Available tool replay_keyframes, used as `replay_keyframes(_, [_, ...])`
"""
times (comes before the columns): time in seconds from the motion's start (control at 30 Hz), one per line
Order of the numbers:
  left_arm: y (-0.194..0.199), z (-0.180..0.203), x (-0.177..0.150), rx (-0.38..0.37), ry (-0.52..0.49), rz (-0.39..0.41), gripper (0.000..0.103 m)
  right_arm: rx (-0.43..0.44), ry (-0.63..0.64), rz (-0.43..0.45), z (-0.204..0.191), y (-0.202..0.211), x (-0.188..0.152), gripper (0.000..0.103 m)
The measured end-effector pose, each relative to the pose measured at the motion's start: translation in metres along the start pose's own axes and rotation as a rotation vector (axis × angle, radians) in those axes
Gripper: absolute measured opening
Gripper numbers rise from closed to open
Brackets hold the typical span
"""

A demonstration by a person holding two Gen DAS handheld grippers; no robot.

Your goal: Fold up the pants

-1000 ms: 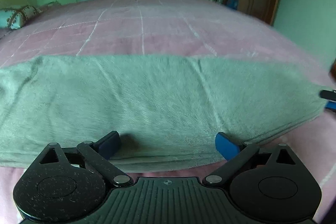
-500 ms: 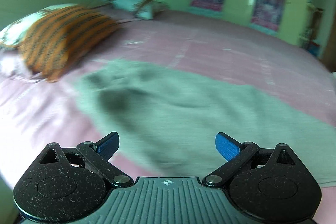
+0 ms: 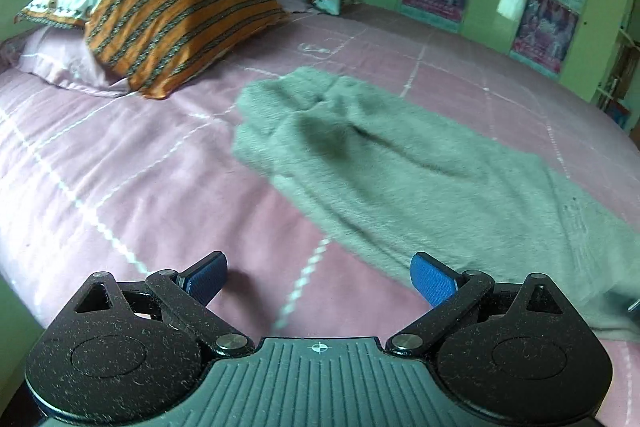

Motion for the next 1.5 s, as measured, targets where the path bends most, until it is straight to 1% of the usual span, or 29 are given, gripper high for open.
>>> replay_keyframes(0.03, [-0.001, 0.005, 0.0, -0.009, -0.002, -0.004, 0.098, 0.019, 0.024, -0.014, 0.001, -0.002, -0.005, 0.018])
replay_keyframes(0.07, [0.001, 0.009, 0.0, -0.014, -0.006, -0.001, 0.098, 0.028, 0.032, 0.0, 0.003, 0.003, -0.003, 0.017])
replay_keyframes(0.1, [0.002, 0.012, 0.0, -0.018, -0.008, 0.005, 0.098, 0.036, 0.013, 0.018, 0.007, 0.009, 0.001, 0.016])
replay_keyframes(0.13, [0.003, 0.015, 0.0, -0.025, -0.007, 0.006, 0.098, 0.029, -0.015, 0.062, 0.014, 0.018, 0.007, 0.016])
replay_keyframes(0.2, [0.003, 0.02, -0.003, -0.035, -0.004, -0.001, 0.098, -0.03, -0.043, 0.148, 0.033, 0.043, 0.01, 0.017])
replay_keyframes(0.27, [0.003, 0.024, -0.005, -0.032, -0.006, -0.002, 0.098, -0.13, -0.073, 0.21, 0.068, 0.069, 0.009, 0.018])
replay_keyframes(0.3, [0.003, 0.028, -0.006, -0.033, -0.007, -0.004, 0.098, -0.197, -0.085, 0.219, 0.083, 0.079, 0.006, 0.022])
replay_keyframes(0.33, [0.002, 0.033, -0.006, -0.036, -0.01, -0.005, 0.098, -0.261, -0.107, 0.212, 0.101, 0.088, 0.001, 0.026])
replay_keyframes(0.37, [0.001, 0.039, -0.007, -0.044, -0.017, -0.003, 0.098, -0.284, -0.126, 0.178, 0.116, 0.09, -0.005, 0.027])
replay_keyframes(0.4, [0.0, 0.048, -0.008, -0.056, -0.03, -0.001, 0.098, -0.291, -0.131, 0.119, 0.125, 0.082, -0.013, 0.027])
replay_keyframes(0.43, [-0.003, 0.058, -0.009, -0.063, -0.047, -0.001, 0.098, -0.284, -0.126, 0.01, 0.136, 0.068, -0.023, 0.026])
replay_keyframes(0.47, [-0.004, 0.069, -0.011, -0.066, -0.062, -0.004, 0.098, -0.256, -0.088, -0.035, 0.14, 0.061, -0.029, 0.024])
replay_keyframes(0.53, [-0.008, 0.087, -0.01, -0.072, -0.095, 0.001, 0.098, -0.249, -0.058, 0.0, 0.14, 0.068, -0.021, 0.023])
replay_keyframes(0.6, [-0.014, 0.101, -0.007, -0.059, -0.136, 0.016, 0.098, -0.254, -0.069, 0.077, 0.146, 0.078, -0.009, 0.023])
replay_keyframes(0.67, [-0.021, 0.106, 0.0, -0.037, -0.14, 0.015, 0.098, -0.275, -0.075, 0.108, 0.16, 0.076, 0.011, 0.026])
replay_keyframes(0.73, [-0.025, 0.103, 0.006, -0.027, -0.117, 0.014, 0.098, -0.288, -0.075, 0.093, 0.178, 0.066, 0.028, 0.026])
replay_keyframes(0.8, [-0.025, 0.097, 0.01, -0.013, -0.111, 0.023, 0.098, -0.311, -0.061, 0.08, 0.188, 0.043, 0.045, 0.027])
replay_keyframes(0.83, [-0.024, 0.091, 0.012, -0.002, -0.111, 0.032, 0.098, -0.305, -0.062, 0.047, 0.191, 0.027, 0.043, 0.029])
replay_keyframes(0.87, [-0.025, 0.084, 0.014, 0.005, -0.108, 0.034, 0.098, -0.28, -0.081, -0.052, 0.198, 0.004, 0.04, 0.036])
replay_keyframes(0.9, [-0.024, 0.075, 0.016, 0.01, -0.101, 0.038, 0.098, -0.271, -0.077, -0.109, 0.199, -0.005, 0.037, 0.038])
replay_keyframes(0.93, [-0.021, 0.064, 0.019, 0.019, -0.089, 0.056, 0.098, -0.289, -0.054, -0.082, 0.195, 0.0, 0.038, 0.038])
replay_keyframes(1.0, [-0.017, 0.038, 0.026, 0.016, -0.05, 0.086, 0.098, -0.26, -0.069, 0.003, 0.187, 0.019, 0.036, 0.04])
replay_keyframes(1.07, [-0.022, 0.011, 0.032, 0.011, 0.014, 0.065, 0.098, -0.23, -0.093, 0.072, 0.178, 0.037, 0.027, 0.039])
replay_keyframes(1.17, [-0.041, -0.02, 0.039, -0.086, 0.137, -0.008, 0.098, -0.189, -0.115, 0.105, 0.167, 0.051, 0.014, 0.039])
replay_keyframes(1.37, [-0.094, -0.039, 0.068, -0.313, 0.206, -0.062, 0.098, -0.186, -0.086, 0.054, 0.136, 0.049, 0.002, 0.039])
replay_keyframes(1.4, [-0.102, -0.043, 0.073, -0.351, 0.249, -0.065, 0.092, -0.183, -0.069, 0.042, 0.129, 0.047, 0.003, 0.039])
replay_keyframes(1.43, [-0.107, -0.048, 0.077, -0.374, 0.303, -0.061, 0.067, -0.182, -0.054, 0.035, 0.121, 0.045, 0.004, 0.039])
replay_keyframes(1.47, [-0.113, -0.054, 0.08, -0.356, 0.347, -0.066, 0.032, -0.176, -0.04, 0.031, 0.111, 0.042, 0.006, 0.039])
replay_keyframes(1.5, [-0.114, -0.057, 0.082, -0.374, 0.384, -0.063, 0.032, -0.165, -0.019, 0.03, 0.099, 0.038, 0.01, 0.039])
Point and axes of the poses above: each gripper's, at about its wrist camera, not at the fingertips, and y roughly against the way its jaws point, z to its right, x to its top, the point moved 4 cm from there along -y, roughly the way its jaws point, and after that the axes turned 13 degrees about y, right-handed, at the moved point
